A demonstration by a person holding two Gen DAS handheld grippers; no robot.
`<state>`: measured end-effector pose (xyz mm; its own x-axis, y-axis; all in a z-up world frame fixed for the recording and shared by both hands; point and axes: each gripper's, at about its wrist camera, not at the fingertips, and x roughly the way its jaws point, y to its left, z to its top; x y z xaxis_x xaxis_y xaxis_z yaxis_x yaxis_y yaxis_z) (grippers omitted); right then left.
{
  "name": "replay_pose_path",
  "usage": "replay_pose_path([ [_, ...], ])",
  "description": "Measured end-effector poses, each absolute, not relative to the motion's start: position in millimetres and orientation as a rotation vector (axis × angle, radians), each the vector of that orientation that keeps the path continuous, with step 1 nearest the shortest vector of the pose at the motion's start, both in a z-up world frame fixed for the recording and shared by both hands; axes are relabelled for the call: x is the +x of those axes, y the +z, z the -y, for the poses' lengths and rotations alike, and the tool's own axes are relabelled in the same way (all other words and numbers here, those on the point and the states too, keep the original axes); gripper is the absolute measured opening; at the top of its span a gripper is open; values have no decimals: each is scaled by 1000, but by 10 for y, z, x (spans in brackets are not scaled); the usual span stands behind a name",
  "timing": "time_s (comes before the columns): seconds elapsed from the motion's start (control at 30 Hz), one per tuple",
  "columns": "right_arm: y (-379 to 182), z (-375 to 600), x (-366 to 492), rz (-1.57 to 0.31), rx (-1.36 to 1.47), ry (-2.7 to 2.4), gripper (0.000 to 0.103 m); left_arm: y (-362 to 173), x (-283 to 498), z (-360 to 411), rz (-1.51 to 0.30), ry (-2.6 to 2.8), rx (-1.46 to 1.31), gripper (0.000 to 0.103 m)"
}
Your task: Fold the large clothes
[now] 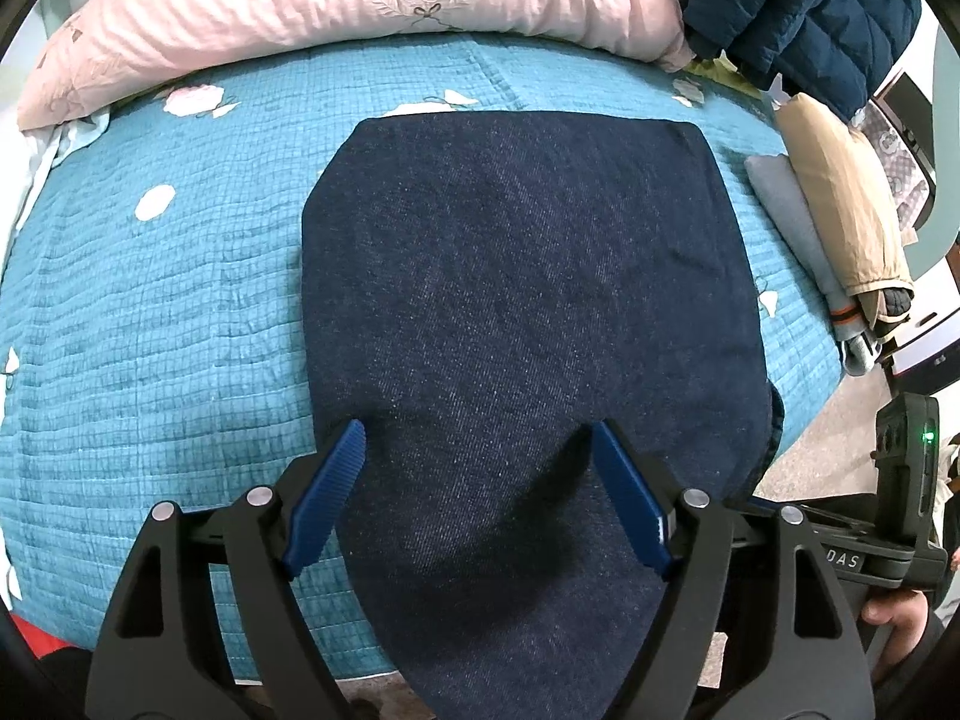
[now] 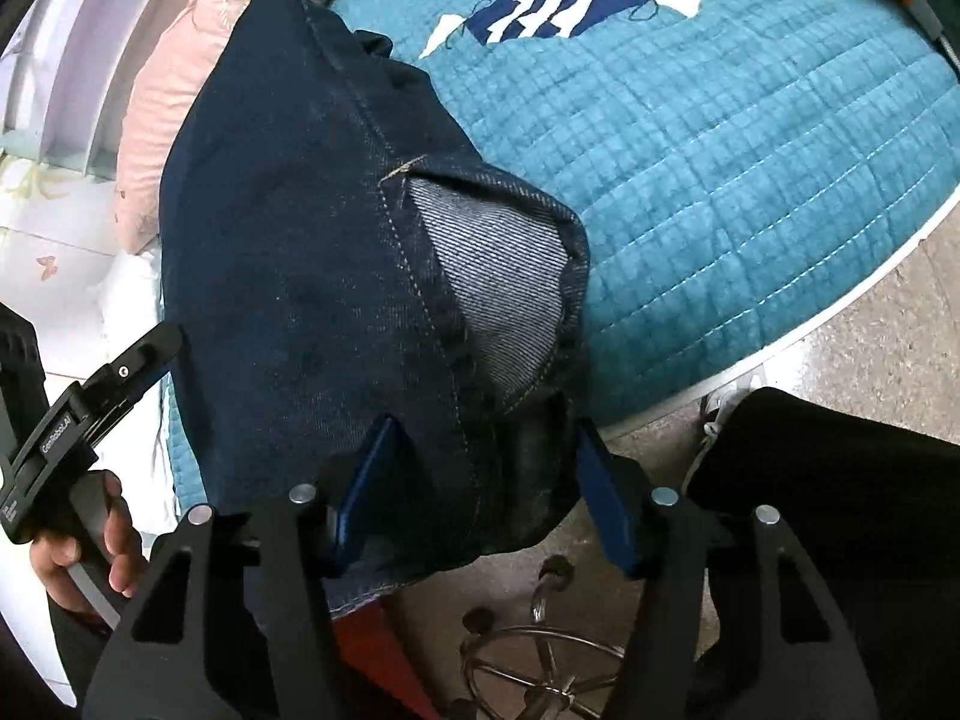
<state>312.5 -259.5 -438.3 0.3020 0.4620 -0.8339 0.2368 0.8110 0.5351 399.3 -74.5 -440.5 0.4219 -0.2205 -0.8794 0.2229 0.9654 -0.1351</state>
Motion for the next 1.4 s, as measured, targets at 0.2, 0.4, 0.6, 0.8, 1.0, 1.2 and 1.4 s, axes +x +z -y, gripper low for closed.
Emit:
replay_pose_path([
  [0.2, -4319, 2642, 3137, -1274, 610, 134, 58, -4216, 3968, 798, -1065, -284, 31, 78],
  [0.4, -4108, 2553, 3006, -1207, 598, 118, 58, -3904, 3992, 1053, -986, -368, 101, 76],
  [0.6, -4279, 2617, 2937, -1214, 705, 80, 58, -4042, 4256, 1483, -1049, -525, 145, 54],
  [0.8, -4387, 2713, 2864, -1183, 787, 50, 64, -4385, 4547, 1783, -1145, -533, 232, 50],
  [1.0, -4499, 2878, 2826, -1173, 873, 51, 65, -4619, 4675, 1792, -1193, -513, 249, 50],
  [1.2, -4572, 2874, 2848, -1175, 884, 95, 65, -4683, 4710, 1782, -1210, -517, 247, 50],
  [1.4, -4599, 2901, 2891, -1189, 876, 75, 69, -4666, 4722, 1765, -1219, -528, 239, 50],
])
